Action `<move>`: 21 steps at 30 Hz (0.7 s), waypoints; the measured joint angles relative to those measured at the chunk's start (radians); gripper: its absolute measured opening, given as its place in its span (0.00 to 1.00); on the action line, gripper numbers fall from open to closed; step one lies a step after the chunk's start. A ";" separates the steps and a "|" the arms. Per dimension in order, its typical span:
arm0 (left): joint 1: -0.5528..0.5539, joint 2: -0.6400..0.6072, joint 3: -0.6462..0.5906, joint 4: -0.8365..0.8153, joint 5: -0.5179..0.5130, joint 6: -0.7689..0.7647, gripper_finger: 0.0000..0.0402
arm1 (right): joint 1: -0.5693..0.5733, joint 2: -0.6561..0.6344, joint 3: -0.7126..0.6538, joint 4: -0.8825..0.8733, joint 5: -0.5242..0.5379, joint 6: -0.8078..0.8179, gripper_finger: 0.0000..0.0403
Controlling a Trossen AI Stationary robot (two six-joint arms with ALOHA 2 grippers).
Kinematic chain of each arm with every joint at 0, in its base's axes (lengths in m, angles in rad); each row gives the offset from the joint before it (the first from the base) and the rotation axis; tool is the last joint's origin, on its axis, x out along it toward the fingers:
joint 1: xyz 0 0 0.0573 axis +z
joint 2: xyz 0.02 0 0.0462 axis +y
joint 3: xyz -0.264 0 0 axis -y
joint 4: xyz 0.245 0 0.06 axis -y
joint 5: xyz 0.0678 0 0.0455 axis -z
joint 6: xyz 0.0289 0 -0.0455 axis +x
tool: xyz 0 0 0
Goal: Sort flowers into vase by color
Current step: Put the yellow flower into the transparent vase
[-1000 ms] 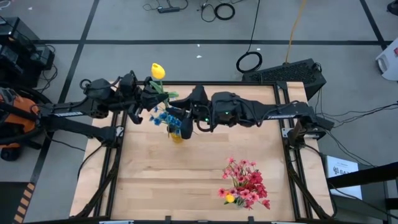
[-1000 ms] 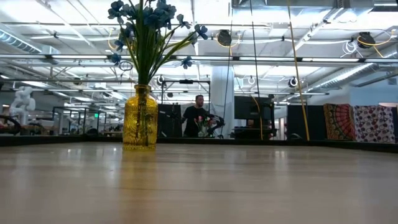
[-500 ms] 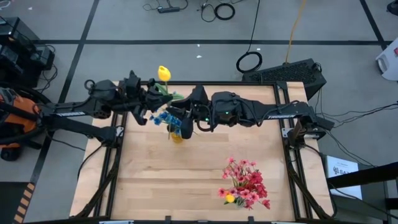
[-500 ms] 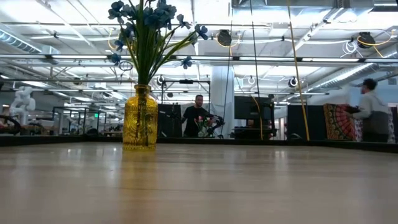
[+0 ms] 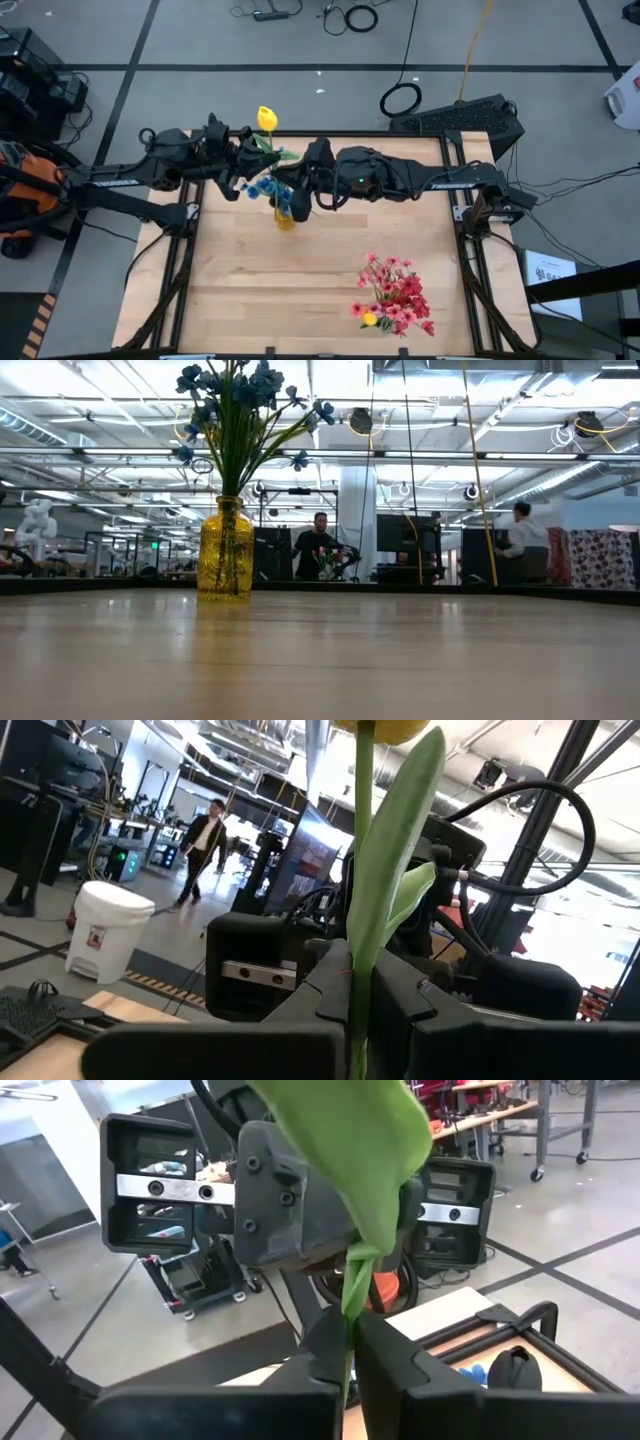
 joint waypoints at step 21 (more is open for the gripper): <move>0.000 -0.001 0.000 -0.007 0.036 -0.001 0.34 | 0.000 -0.021 -0.001 -0.120 0.011 0.112 0.00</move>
